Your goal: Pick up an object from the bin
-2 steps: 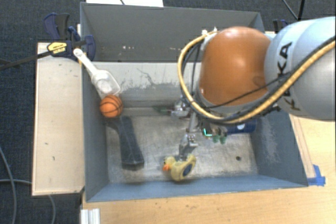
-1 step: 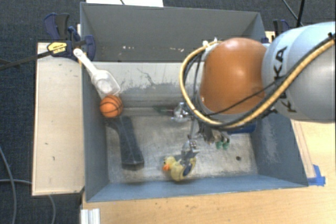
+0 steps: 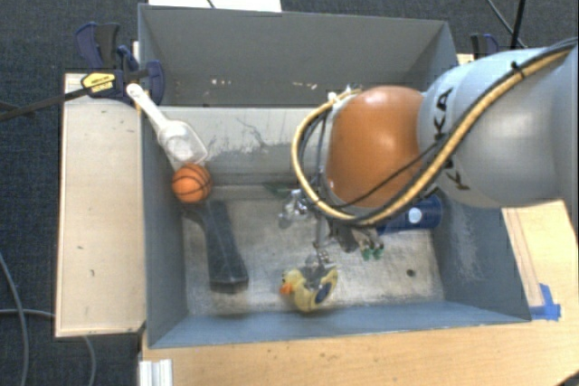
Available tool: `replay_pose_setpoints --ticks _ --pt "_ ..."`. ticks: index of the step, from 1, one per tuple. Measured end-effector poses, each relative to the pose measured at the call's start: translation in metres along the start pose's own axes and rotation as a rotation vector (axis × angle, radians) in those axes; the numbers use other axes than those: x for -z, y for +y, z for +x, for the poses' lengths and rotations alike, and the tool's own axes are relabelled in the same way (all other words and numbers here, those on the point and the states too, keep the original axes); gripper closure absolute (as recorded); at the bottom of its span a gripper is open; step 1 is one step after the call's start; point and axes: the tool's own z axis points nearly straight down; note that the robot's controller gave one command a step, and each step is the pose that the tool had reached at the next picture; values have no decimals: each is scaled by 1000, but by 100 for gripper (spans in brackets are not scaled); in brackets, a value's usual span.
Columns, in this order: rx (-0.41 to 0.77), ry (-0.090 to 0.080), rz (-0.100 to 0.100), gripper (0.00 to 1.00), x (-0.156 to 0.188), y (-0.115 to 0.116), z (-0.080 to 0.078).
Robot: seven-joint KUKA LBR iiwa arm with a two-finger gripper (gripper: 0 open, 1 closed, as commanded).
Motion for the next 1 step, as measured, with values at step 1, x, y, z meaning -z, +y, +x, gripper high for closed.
replay_pose_setpoints --ticks 1 --pt "100 27 -11 100 -46 -9 1"
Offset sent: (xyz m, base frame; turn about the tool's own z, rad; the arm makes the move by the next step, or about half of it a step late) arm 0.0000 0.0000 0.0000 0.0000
